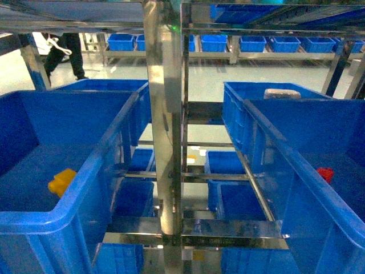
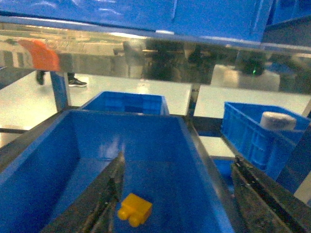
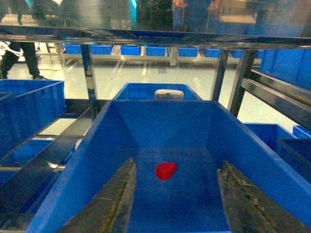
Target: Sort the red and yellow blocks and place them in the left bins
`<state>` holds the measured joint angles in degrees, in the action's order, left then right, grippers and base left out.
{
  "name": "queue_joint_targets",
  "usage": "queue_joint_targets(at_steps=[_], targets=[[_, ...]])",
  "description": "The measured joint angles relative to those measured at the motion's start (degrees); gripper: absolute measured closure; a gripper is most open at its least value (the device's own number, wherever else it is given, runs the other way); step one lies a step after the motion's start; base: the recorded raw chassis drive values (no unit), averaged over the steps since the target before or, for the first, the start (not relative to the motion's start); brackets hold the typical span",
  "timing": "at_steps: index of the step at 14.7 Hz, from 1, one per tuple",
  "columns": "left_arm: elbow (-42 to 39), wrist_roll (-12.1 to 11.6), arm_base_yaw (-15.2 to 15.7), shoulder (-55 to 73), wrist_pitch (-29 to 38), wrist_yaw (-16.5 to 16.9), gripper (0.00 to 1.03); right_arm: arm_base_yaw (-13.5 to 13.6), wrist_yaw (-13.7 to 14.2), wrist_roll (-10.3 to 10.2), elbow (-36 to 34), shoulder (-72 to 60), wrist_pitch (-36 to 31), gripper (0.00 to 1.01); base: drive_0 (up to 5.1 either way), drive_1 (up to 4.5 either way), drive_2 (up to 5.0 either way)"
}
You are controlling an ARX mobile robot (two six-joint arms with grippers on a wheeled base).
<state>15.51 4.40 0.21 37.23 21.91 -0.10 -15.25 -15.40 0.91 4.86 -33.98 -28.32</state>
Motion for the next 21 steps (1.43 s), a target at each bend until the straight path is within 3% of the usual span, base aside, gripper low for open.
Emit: queue_joint_targets(at_steps=[2,4,5,6,7,8,13,14,15,16,19,21], targets=[[-2.7,-2.2,-0.1,-1.9,0.3,0.0,0.56,2.9,2.5,0.0,-1.0,3.6,2.2,0.71,0.0,0.0,0.0],[-6.3,-3.4,-0.1,-5.8,0.2,0.0,0.85,6.1,6.2,0.0,-2.3,8.3,5.8,1.0,0.0,0.0,0.0],[-7.5,-3.4,-0.2,-7.5,-0.1,0.0,1.0,7.5,7.3,-0.1,-2.7,10.5,7.2,0.99,0.0,0.0,0.0],[-8.8,-3.4,-0.2,-9.4,-1.0,0.0,1.01,8.7,8.7,-0.1,-4.0,11.4,5.1,0.99,0.0,0.0,0.0],[-10.0,-3.4,-0.2,-11.3,-1.8,0.0,1.01,14.4,14.4,-0.3,-4.1,13.7,8.5,0.99,0.0,0.0,0.0],[-10.6,-3.4,-0.2,-12.5,-2.5,0.1,1.01,15.6,14.3,-0.3,-4.2,15.7,9.8,0.99,0.0,0.0,0.0],[-13.3,-3.4,-0.2,-20.7,-7.7,0.0,1.01,15.2,15.3,-0.3,-4.2,22.9,17.2,0.99,0.0,0.0,0.0],[-14.7,-3.4,-0.2,-21.6,-5.8,0.0,1.01,15.2,15.3,-0.3,-4.2,23.7,18.0,0.99,0.0,0.0,0.0],[-14.7,-3.4,-0.2,-22.9,-7.6,0.1,1.01,15.2,15.4,-0.3,-4.1,25.6,20.6,0.99,0.0,0.0,0.0],[-14.7,-3.4,-0.2,-24.5,-9.1,-0.2,1.01,15.2,15.4,-0.3,-4.1,32.9,28.8,0.99,0.0,0.0,0.0],[-14.7,-3.4,-0.2,-27.3,-11.7,0.0,1.01,15.2,15.3,-0.3,-4.1,33.7,28.3,0.99,0.0,0.0,0.0],[-14.7,-3.4,-0.2,-36.2,-22.7,-0.1,1.01,15.2,15.3,-0.3,-4.1,33.7,28.5,0.99,0.0,0.0,0.0]])
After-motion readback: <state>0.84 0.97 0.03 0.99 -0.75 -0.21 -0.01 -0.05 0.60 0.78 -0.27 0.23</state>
